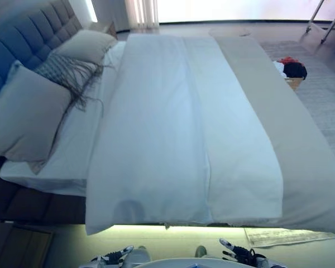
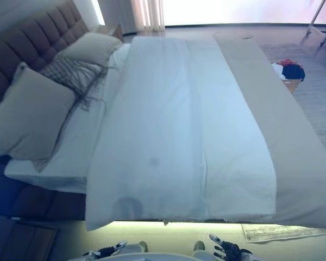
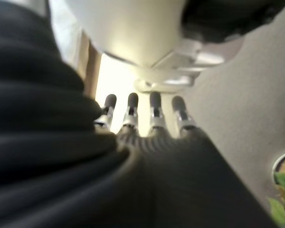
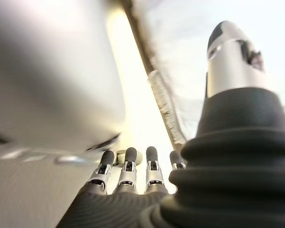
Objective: Make the bed neatly
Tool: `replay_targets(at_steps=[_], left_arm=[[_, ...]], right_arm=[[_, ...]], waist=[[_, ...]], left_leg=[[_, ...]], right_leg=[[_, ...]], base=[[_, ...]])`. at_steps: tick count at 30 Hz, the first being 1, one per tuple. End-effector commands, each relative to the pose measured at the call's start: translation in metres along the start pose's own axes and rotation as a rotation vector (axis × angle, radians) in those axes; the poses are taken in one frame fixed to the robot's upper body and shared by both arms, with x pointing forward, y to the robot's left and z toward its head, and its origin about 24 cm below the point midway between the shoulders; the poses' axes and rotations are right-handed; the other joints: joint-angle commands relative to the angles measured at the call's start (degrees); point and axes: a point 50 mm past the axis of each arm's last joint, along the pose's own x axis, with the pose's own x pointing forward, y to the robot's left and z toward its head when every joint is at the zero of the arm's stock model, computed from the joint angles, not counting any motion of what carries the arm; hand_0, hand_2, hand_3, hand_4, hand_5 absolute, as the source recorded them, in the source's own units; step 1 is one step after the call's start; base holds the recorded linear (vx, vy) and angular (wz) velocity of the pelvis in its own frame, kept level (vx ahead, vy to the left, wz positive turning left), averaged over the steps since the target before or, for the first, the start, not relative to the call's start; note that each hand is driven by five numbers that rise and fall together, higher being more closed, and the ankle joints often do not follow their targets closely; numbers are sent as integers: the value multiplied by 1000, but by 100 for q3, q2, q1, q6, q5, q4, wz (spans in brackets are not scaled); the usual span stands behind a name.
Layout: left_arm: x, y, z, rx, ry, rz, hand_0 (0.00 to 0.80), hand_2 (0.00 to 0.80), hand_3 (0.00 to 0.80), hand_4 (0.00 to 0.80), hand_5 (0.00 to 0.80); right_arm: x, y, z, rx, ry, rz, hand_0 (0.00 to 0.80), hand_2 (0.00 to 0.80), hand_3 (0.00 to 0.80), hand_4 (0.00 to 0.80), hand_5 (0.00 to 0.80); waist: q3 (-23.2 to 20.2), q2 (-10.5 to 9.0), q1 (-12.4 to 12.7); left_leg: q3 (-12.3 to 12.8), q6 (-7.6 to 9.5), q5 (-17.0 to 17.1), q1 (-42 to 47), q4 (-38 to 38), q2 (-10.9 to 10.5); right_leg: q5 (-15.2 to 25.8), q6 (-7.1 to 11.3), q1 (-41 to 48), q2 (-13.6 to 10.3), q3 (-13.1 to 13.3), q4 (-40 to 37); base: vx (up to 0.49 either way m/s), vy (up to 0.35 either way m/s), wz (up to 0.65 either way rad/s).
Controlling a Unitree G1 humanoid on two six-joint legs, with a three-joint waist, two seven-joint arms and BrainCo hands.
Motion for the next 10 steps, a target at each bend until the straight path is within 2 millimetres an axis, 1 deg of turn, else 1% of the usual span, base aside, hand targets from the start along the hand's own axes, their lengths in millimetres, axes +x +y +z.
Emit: replay_targets(at_steps=[1,2,5,10], left_arm=[[-1,-2,16,-8,-32,-22,0,0,0,0,0],[0,-4,15,-16,-42,-38,0,0,0,0,0],[0,-6,16,-43,-66,-61,0,0,0,0,0],[1,-10,13,-44,-71,-47,0,0,0,0,0]], right_arm=[[5,10,-8,151,-7,-24,0,0,0,0,0],[4,5,-13,162,7,-39,0,0,0,0,0],[3,1,-18,115,36,-46,0,0,0,0,0],[7,15,-15,79,24,-9,0,0,0,0,0]], waist=[[63,-213,-143],[51,-189,-169],[41,-158,-198],[-51,-213,-148]], left_leg=[[-59,-63,-91,401,-536,-242],[-52,-54,-130,451,-550,-269],[56,-41,-178,583,-570,-284],[36,23,-169,746,-767,-358]], right_leg=[[-461,69,49,237,51,427],[-452,97,70,213,77,401],[-414,157,162,166,68,345],[-389,205,291,171,121,274]], base=[[-102,156,23],[-71,140,9],[-57,113,-4],[-29,38,-7]])
